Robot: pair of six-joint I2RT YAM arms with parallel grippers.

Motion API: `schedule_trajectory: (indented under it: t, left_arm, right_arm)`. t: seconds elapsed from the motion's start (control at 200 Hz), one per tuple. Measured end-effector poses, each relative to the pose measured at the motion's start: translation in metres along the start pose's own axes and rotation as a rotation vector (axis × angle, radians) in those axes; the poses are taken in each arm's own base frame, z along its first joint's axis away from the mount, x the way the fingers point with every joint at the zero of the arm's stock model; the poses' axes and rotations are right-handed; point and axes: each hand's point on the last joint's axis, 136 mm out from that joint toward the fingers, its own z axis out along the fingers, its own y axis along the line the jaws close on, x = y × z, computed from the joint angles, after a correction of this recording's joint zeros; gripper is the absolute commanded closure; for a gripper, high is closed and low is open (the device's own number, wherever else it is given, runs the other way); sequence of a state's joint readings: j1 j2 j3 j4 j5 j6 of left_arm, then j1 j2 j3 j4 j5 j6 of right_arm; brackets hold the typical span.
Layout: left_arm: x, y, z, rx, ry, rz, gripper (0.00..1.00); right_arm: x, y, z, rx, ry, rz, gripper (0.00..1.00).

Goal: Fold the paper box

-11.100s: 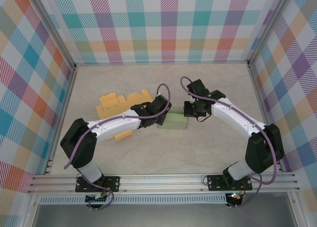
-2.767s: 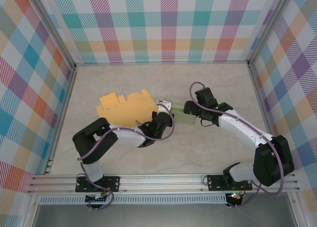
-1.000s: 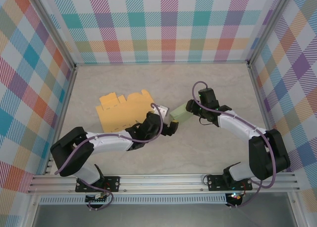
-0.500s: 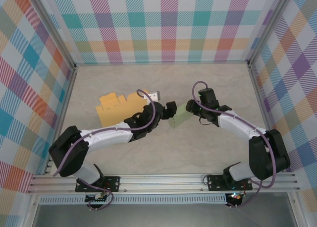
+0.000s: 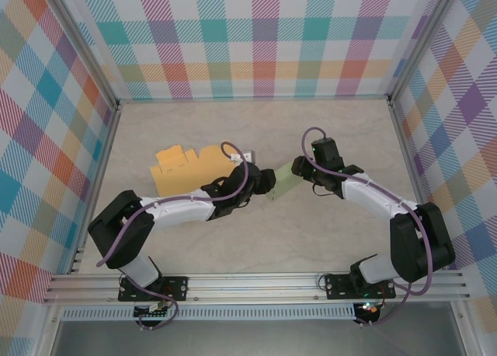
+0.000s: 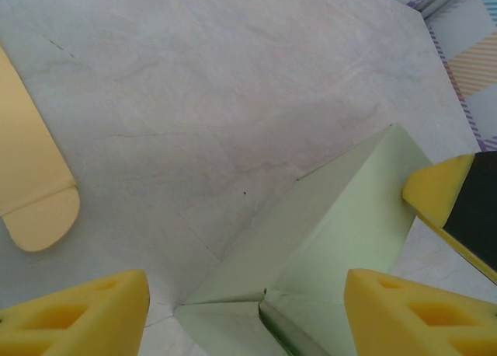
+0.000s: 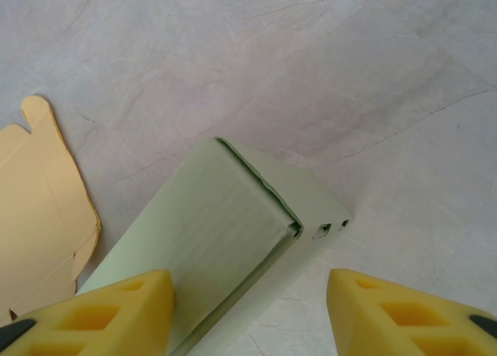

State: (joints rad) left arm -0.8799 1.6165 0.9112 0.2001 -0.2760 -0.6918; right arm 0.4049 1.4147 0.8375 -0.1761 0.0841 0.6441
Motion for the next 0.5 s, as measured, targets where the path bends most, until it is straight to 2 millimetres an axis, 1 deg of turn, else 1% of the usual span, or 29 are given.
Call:
schedule_trajectory:
  t: [0.09, 0.115, 0.17, 0.27, 0.285, 0.33, 0.5]
  left_arm:
    - [0.008, 0.003, 0.002, 0.0, 0.023, 0.005, 0.42]
    - [0.011, 0.005, 0.003, -0.002, 0.032, 0.006, 0.46]
    - [0.017, 0.007, 0.004, 0.006, 0.044, 0.004, 0.48]
    - [0.018, 0.006, 0.004, 0.026, 0.043, -0.002, 0.49]
    - [0.018, 0.005, 0.004, 0.03, 0.041, -0.003, 0.53]
    - [0.02, 0.005, 0.004, 0.04, 0.04, -0.006, 0.54]
    - [0.021, 0.004, 0.005, 0.064, 0.03, -0.02, 0.56]
  right_arm:
    - [0.0, 0.0, 0.0, 0.001, 0.0, 0.0, 0.46]
    - [0.0, 0.0, 0.0, 0.001, 0.0, 0.0, 0.46]
    - [0.0, 0.0, 0.0, 0.0, 0.001, 0.0, 0.46]
    - [0.0, 0.0, 0.0, 0.0, 0.001, 0.001, 0.46]
    - [0.0, 0.0, 0.0, 0.0, 0.001, 0.001, 0.46]
    - [0.0, 0.0, 0.0, 0.0, 0.001, 0.001, 0.46]
    - [0.0, 0.0, 0.0, -0.002, 0.002, 0.004, 0.46]
